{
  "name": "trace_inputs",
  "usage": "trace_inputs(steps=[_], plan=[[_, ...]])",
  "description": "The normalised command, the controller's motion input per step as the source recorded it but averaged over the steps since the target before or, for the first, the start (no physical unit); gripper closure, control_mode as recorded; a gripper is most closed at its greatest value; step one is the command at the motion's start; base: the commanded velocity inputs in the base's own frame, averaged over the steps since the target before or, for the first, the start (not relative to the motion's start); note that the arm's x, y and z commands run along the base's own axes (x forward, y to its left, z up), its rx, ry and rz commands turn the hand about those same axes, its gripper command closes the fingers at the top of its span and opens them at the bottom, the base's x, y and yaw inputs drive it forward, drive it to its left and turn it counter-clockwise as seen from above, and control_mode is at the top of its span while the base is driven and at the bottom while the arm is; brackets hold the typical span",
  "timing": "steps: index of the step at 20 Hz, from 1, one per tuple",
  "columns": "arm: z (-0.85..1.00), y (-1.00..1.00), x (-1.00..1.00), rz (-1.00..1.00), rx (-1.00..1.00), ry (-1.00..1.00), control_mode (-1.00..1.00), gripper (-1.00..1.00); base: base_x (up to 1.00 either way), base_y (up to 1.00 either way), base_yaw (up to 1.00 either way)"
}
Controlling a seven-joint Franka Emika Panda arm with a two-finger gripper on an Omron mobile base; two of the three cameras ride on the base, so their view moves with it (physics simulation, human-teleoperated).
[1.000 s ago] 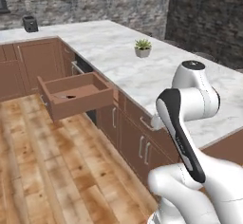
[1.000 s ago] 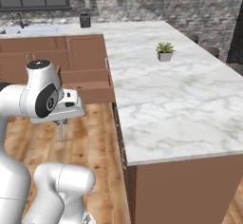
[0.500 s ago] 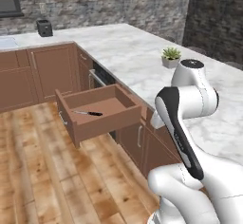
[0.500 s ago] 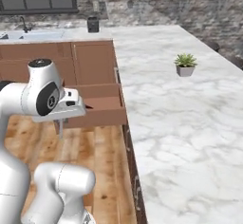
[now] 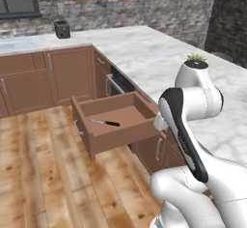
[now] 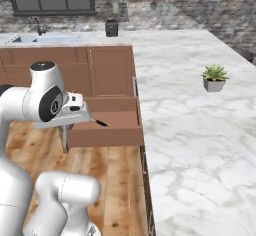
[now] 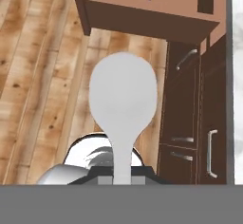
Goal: Pick up the metallic utensils from the counter and place them in the open drawer. Make sure not to pick up any wooden utensils.
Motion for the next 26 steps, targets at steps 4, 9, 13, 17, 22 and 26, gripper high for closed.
trace_inputs(steps=[4,9,13,17,22,26], plan=[[0.0,0.0,0.0,0.0,0.0,0.0,1.0,1.0,0.64,-0.05,0.04],[0.0,0.0,0.0,0.0,0.0,0.0,1.0,1.0,0.72,0.0,0.0],[0.0,0.0,0.0,0.0,0.0,0.0,1.0,1.0,0.44,0.0,-0.01],[0.0,0.0,0.0,0.0,0.0,0.0,1.0,1.0,0.5,0.0,0.0],[0.0,0.0,0.0,0.0,0.0,0.0,1.0,1.0,0.35,0.0,0.19],[0.0,0.0,0.0,0.0,0.0,0.0,1.0,1.0,0.69,-0.06,0.22]])
